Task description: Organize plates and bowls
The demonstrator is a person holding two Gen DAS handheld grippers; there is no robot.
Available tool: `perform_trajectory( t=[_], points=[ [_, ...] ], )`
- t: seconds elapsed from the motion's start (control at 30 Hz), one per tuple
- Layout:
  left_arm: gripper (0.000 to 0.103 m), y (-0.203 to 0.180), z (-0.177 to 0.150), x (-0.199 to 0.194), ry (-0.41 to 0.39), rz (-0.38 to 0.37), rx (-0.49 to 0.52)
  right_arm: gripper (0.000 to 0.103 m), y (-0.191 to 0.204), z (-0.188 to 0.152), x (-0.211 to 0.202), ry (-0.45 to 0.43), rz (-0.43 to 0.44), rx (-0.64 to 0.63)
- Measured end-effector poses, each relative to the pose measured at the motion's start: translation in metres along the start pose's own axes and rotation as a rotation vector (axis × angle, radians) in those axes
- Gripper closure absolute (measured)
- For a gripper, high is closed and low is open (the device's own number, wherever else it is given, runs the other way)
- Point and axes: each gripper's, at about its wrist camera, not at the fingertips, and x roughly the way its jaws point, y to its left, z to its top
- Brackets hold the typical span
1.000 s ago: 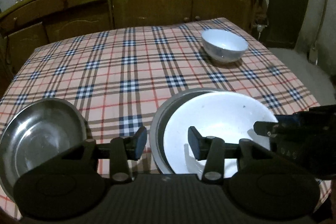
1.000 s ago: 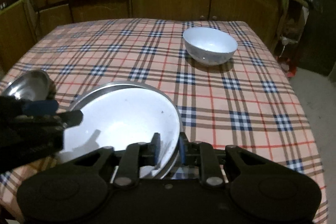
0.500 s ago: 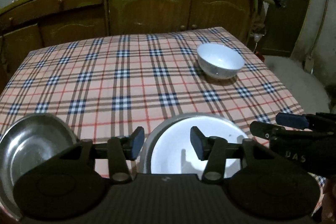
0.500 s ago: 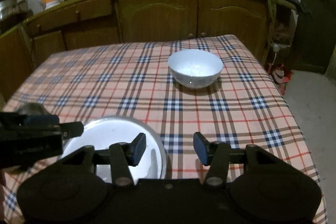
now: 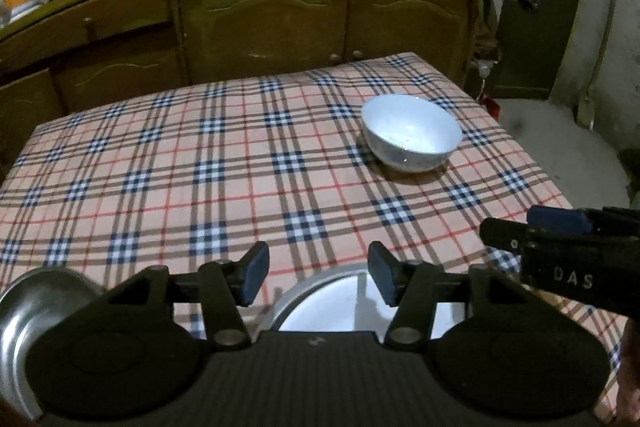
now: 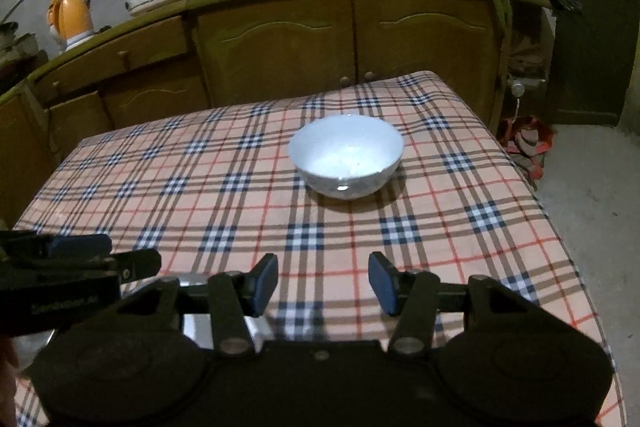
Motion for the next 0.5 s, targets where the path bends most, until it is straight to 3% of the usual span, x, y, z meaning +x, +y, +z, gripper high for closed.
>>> perform_trajectory(
  t=[0.27, 0.5],
  points=[
    [0.041, 0.004, 0.033, 0.04, 0.024, -0.021, -0.009, 0.038, -0.04, 0.03, 0.035, -0.001, -0.051, 0.096],
    [0.038, 0.003, 0.066, 0.083, 0.044, -0.029, -0.007, 0.038, -0.07, 0.057, 0.077, 0.018, -0.042, 0.175]
  ],
)
